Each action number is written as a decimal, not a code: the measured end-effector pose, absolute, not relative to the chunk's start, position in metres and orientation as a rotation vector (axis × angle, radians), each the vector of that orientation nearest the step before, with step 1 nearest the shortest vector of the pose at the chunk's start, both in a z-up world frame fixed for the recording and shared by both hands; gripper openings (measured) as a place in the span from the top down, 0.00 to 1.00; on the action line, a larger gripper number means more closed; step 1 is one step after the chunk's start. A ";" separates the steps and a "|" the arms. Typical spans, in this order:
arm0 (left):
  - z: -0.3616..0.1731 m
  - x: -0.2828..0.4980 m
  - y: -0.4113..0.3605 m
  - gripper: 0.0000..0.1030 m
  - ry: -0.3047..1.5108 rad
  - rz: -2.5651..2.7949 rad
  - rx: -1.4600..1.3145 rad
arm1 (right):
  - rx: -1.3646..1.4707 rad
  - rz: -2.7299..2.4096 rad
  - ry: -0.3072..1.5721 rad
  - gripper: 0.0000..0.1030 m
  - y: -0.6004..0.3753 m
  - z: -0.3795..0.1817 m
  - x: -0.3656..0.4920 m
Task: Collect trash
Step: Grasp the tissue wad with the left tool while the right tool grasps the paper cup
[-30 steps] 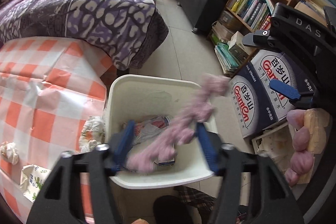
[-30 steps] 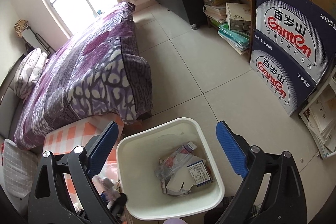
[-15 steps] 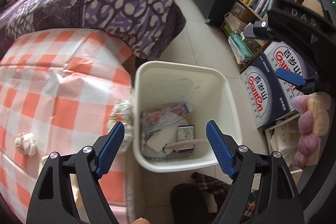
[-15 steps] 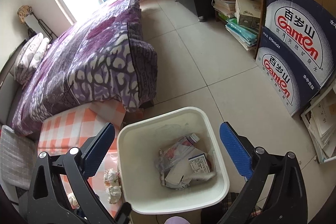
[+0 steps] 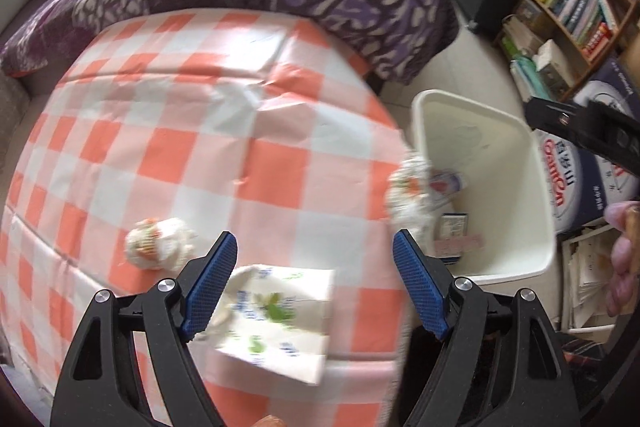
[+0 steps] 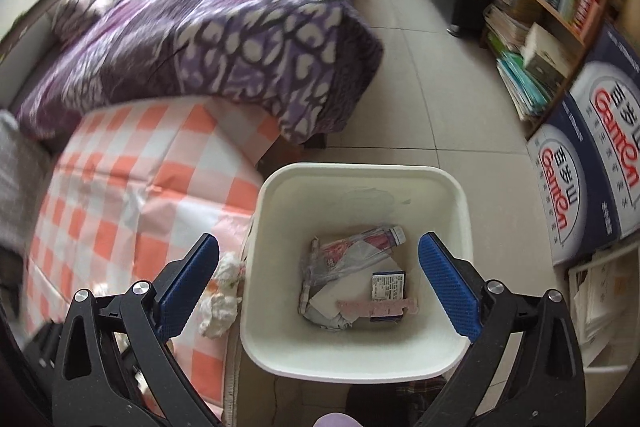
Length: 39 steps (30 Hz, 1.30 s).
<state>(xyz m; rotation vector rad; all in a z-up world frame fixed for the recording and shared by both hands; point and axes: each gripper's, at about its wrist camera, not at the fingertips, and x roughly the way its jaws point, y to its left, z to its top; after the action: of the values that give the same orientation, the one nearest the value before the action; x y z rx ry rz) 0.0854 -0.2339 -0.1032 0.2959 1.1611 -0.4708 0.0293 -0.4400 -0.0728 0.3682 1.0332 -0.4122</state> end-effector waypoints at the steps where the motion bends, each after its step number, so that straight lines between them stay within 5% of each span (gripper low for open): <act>1: -0.106 0.090 -0.226 0.24 1.168 -0.449 0.304 | 0.344 -0.392 1.048 0.07 -0.432 -0.075 0.033; 20: -0.154 0.154 -0.131 0.25 1.336 -0.338 0.167 | -0.261 0.249 1.233 0.07 -0.257 -0.120 0.048; 25: -0.158 0.156 -0.127 0.45 1.323 -0.325 0.195 | -0.308 0.309 1.268 0.07 -0.228 -0.137 0.051; 31: -0.156 0.163 -0.106 0.49 1.306 -0.279 0.177 | -0.296 0.359 1.309 0.07 -0.209 -0.151 0.059; 36: -0.153 0.171 -0.074 0.49 1.312 -0.228 0.117 | -0.234 0.376 1.347 0.31 -0.196 -0.161 0.067; 39: -0.149 0.174 -0.055 0.49 1.310 -0.199 0.078 | -0.180 0.401 1.320 0.57 -0.189 -0.152 0.074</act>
<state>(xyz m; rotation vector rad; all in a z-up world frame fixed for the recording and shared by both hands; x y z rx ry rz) 0.1736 -0.0550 -0.1493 0.0784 1.3098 -0.1989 0.0745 -0.1895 -0.1524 -0.1804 1.3199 0.4014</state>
